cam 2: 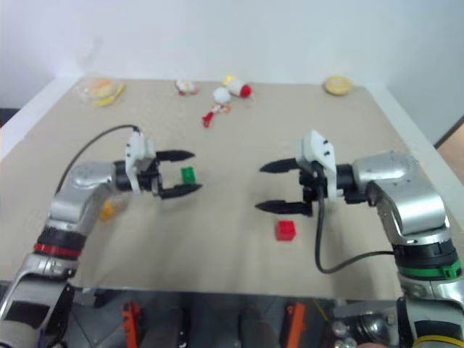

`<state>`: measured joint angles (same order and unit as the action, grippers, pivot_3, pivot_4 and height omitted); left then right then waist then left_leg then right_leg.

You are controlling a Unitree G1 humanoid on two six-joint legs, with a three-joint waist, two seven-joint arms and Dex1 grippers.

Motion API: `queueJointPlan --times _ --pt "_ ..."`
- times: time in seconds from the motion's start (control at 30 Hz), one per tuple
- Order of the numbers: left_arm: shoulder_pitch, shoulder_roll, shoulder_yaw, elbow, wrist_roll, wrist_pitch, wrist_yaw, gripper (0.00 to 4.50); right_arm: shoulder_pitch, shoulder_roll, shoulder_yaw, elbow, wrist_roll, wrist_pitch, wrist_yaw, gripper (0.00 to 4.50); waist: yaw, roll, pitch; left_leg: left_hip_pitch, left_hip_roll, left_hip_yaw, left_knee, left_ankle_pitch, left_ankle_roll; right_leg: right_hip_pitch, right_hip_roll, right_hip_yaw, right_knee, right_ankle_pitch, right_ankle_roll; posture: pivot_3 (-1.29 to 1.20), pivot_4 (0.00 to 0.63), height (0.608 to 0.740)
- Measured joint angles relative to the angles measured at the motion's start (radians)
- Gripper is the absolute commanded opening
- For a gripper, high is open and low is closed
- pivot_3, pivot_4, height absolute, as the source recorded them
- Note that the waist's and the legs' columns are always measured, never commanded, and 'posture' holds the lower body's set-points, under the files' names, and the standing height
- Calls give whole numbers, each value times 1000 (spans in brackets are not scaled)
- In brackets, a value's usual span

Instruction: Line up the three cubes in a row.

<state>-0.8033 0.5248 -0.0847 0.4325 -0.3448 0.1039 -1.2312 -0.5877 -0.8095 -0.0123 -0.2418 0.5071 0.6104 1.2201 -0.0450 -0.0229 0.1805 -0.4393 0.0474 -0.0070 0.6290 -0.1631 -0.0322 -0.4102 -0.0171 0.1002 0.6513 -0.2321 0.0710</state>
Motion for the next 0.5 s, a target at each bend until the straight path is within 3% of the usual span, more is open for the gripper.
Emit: queueJointPlan --times 0.23,0.5 --pt "-182 -17 -68 377 152 -133 -100 4500 45 35 -8 -57 8 21 -135 4457 1 0 0 -1 -1 0 -3 -2 0 -1 -1 0 0 -2 4 0 150 737" --pt "-266 -39 -105 607 285 -242 -111 4500 90 29 -36 -112 34 46 -202 4457 0 -1 0 -5 0 -1 -5 -2 0 -7 1 -1 5 -3 1 0 150 737"
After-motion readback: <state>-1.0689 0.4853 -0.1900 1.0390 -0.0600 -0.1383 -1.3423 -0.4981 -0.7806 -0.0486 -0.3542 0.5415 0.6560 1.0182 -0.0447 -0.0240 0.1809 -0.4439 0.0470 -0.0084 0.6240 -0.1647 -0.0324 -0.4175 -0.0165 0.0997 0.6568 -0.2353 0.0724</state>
